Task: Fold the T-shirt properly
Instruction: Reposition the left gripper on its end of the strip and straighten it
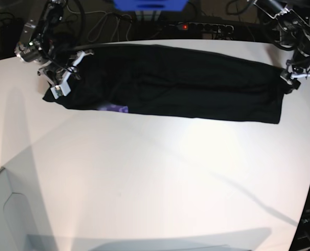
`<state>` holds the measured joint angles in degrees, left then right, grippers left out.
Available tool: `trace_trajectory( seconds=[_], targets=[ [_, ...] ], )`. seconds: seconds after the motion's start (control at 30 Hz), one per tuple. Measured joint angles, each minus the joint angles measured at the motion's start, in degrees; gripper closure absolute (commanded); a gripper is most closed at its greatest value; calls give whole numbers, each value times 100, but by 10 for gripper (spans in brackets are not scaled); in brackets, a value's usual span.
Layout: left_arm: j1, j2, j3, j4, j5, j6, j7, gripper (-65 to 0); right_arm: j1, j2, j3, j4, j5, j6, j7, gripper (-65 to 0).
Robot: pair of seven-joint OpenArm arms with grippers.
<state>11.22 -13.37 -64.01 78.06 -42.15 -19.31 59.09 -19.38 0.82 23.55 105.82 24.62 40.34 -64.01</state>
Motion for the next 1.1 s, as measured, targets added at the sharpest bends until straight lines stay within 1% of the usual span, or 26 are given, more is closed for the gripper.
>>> trace_trajectory(
  seconds=[0.07, 0.13, 0.17, 0.27, 0.4, 0.53, 0.67, 0.73, 0.83, 0.9, 0.93, 0.97, 1.0, 1.03, 1.1],
  targets=[
    [2, -87, 4, -20, -442, -46, 361, -613, 0, 4, 0, 0, -2, 2, -2, 0],
    [2, -109, 4, -31, -857, -334, 586, -613, 0, -2, 0, 0, 0, 0, 0, 0],
    [2, -109, 4, -28, -966, -409, 728, -613, -2, -2, 0, 0, 0, 0, 0, 0],
    [4, -125, 4, -28, -1029, -431, 997, -613, -4, 2, 0, 0, -2, 2, -2, 0],
    [107, -192, 7, -26, -1036, -431, 940, -613, -2, 13, 2, 0, 0, 0, -2, 0],
    [358, -358, -35, -26, -782, -437, 973, -613, 0, 13, 7, 0, 0, 0, 0, 0],
    [409, -391, -728, -26, -791, -455, 953, -613, 0, 13, 17, 0, 0, 2, -2, 0],
    [396, -389, -1062, -42, -787, -468, 732, -613, 0, 13, 15, 0, 0, 0, 0, 0],
    [380, -439, -1154, -400, -870, -494, 389, -613, -2, 13, 15, 0, 0, 2, 0, 0],
    [225, -387, -1141, -726, -804, -494, 372, -613, 0, 13, 15, 0, -2, 2, -2, 0],
    [133, -361, -1132, -901, -787, -640, 341, -613, 0, 13, 15, 0, 0, 2, 0, 0],
    [42, -367, -1123, -1078, -894, -935, 258, -613, 0, 11, 15, 0, 0, 2, 0, 0],
    [-66, -398, -1119, -1237, -918, -1134, 262, -613, -2, 11, 15, 0, 2, 2, 2, 0],
    [-173, -415, -1123, -1394, -920, -1259, 243, -613, -2, 13, 17, 0, -4, 2, -4, 0],
    [-326, -431, -1126, -1624, -1019, -1373, 203, -613, 0, 13, 15, 0, -2, 2, 0, 0]
  ],
)
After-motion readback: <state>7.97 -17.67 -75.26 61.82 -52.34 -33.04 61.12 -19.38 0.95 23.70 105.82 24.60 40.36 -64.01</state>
